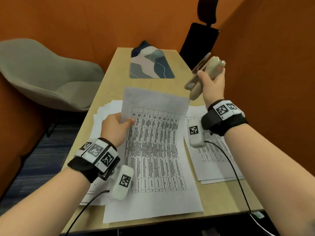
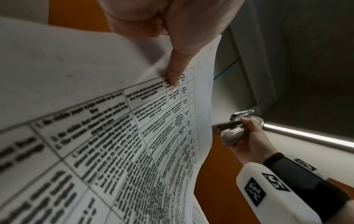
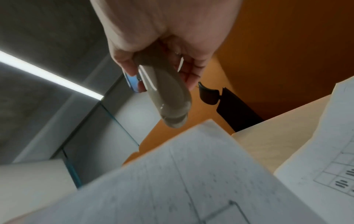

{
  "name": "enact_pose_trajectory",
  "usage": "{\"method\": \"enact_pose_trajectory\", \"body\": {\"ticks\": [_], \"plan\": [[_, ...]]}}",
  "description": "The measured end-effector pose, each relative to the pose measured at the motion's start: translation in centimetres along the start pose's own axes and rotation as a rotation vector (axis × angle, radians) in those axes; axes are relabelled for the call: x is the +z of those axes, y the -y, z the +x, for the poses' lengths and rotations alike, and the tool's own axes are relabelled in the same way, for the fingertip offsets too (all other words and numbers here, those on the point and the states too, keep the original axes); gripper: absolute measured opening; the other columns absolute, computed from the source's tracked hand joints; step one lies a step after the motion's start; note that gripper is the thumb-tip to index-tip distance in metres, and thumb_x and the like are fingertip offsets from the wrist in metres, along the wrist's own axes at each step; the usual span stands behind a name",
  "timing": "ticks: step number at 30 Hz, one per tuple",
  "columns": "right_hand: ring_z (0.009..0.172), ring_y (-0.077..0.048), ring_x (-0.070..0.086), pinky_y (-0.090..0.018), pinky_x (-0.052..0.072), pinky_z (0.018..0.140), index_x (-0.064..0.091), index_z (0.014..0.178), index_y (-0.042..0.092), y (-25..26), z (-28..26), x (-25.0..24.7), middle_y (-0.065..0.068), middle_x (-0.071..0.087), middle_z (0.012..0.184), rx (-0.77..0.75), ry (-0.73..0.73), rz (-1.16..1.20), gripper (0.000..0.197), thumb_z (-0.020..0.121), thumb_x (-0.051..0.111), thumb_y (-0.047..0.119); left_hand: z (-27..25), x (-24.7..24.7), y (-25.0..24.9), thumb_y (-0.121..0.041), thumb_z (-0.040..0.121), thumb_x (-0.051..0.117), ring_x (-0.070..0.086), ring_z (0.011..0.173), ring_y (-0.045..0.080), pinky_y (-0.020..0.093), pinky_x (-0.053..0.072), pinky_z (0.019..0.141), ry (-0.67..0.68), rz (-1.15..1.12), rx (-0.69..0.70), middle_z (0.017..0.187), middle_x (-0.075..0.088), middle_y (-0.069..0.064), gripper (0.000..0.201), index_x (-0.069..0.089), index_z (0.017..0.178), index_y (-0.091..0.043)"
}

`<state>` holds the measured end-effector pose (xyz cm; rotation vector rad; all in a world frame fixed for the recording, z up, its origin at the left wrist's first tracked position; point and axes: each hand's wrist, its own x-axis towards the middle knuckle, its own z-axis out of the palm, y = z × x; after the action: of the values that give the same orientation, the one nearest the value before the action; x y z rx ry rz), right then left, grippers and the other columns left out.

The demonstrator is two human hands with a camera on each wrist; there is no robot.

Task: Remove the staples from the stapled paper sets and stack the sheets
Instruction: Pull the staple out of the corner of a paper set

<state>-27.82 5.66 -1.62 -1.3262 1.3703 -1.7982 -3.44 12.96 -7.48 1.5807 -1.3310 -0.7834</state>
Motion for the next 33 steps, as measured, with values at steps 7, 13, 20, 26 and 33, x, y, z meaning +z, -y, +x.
{"method": "enact_pose_trajectory", "body": {"ticks": [7, 13, 20, 26, 33], "plan": [[0.096, -0.02, 0.06, -0.036, 0.05, 0.089, 0.047, 0.108, 0.021, -1.3, -1.9, 1.3, -0.001, 0.06, 0.101, 0.001, 0.154, 0.001, 0.041, 0.07, 0.061, 0.028, -1.2, 0.3, -0.1, -0.016, 0.089, 0.06, 0.058, 0.084, 0.009, 0.009, 0.038, 0.065, -0.021, 0.017, 0.093, 0.088, 0.063, -0.005, 0.02, 0.068, 0.106, -0.009], [0.086, -0.019, 0.059, -0.038, 0.051, 0.081, 0.052, 0.101, 0.015, -1.2, -1.4, 1.5, -0.003, 0.06, 0.093, 0.01, 0.023, -0.012, 0.031, 0.076, 0.061, 0.032, -1.7, 0.3, -0.3, -0.016, 0.089, 0.06, 0.058, 0.082, 0.008, 0.008, 0.038, 0.066, -0.026, 0.013, 0.131, 0.092, 0.066, -0.002, 0.022, 0.068, 0.108, -0.009], [0.084, -0.015, 0.058, -0.033, 0.049, 0.081, 0.052, 0.1, 0.014, -1.5, -0.6, 1.4, 0.004, 0.059, 0.089, 0.038, -0.108, -0.007, 0.024, 0.087, 0.061, 0.031, -1.9, 0.1, -0.6, -0.016, 0.088, 0.061, 0.057, 0.075, 0.0, 0.004, 0.038, 0.062, -0.009, -0.007, 0.153, 0.085, 0.064, -0.005, 0.02, 0.069, 0.106, -0.01], [0.069, -0.014, 0.053, -0.029, 0.044, 0.07, 0.06, 0.078, 0.017, -1.6, -0.8, 1.7, 0.006, 0.056, 0.069, 0.094, -0.144, -0.011, 0.016, 0.087, 0.062, 0.03, -2.1, 0.0, -0.7, -0.013, 0.088, 0.061, 0.057, 0.073, -0.004, -0.002, 0.04, 0.057, 0.023, -0.031, 0.165, 0.083, 0.066, -0.002, 0.014, 0.07, 0.098, -0.011], [0.083, -0.02, 0.064, -0.032, 0.054, 0.077, 0.058, 0.089, 0.02, 1.9, -1.4, -0.1, -0.001, 0.064, 0.085, 0.035, -0.18, 0.22, 0.038, 0.069, 0.063, 0.052, -1.5, -0.2, -0.9, -0.013, 0.089, 0.06, 0.06, 0.078, 0.007, 0.015, 0.043, 0.068, 0.01, -0.081, 0.099, 0.09, 0.065, -0.002, 0.011, 0.066, 0.098, -0.014]]}}
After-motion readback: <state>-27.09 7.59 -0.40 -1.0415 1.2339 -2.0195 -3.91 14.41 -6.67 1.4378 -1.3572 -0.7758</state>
